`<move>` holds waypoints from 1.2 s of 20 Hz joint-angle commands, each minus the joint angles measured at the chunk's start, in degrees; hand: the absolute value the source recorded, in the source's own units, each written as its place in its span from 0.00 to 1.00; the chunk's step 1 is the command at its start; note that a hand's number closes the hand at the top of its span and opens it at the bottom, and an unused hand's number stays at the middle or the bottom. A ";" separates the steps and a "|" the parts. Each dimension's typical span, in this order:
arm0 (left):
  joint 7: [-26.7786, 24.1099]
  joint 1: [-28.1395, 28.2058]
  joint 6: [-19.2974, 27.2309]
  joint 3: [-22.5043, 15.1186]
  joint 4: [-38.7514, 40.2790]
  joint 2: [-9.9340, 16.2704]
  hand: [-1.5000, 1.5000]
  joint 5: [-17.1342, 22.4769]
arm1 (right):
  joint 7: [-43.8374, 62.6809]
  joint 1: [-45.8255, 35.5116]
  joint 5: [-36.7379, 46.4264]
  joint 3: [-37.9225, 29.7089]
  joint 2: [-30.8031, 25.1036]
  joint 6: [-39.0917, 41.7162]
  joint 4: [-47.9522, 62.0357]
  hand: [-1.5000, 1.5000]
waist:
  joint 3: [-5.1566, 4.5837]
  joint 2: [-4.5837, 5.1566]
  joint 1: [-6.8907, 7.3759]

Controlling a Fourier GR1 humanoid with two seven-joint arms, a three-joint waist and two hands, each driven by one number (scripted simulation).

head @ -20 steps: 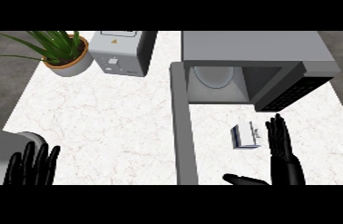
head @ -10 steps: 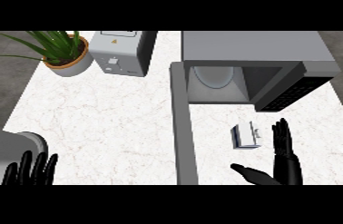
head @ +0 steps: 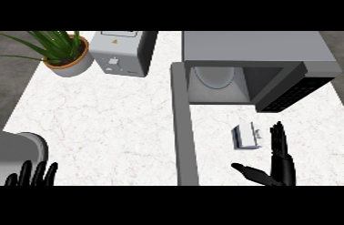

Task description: Pick up the milk, place it into the microwave and close the microwave

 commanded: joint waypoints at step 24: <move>-4.58 2.40 -3.43 2.29 3.16 1.26 0.00 1.20 | -14.73 -19.43 -1.28 -6.30 -2.55 4.12 31.72 0.00 | 0.03 0.11 0.35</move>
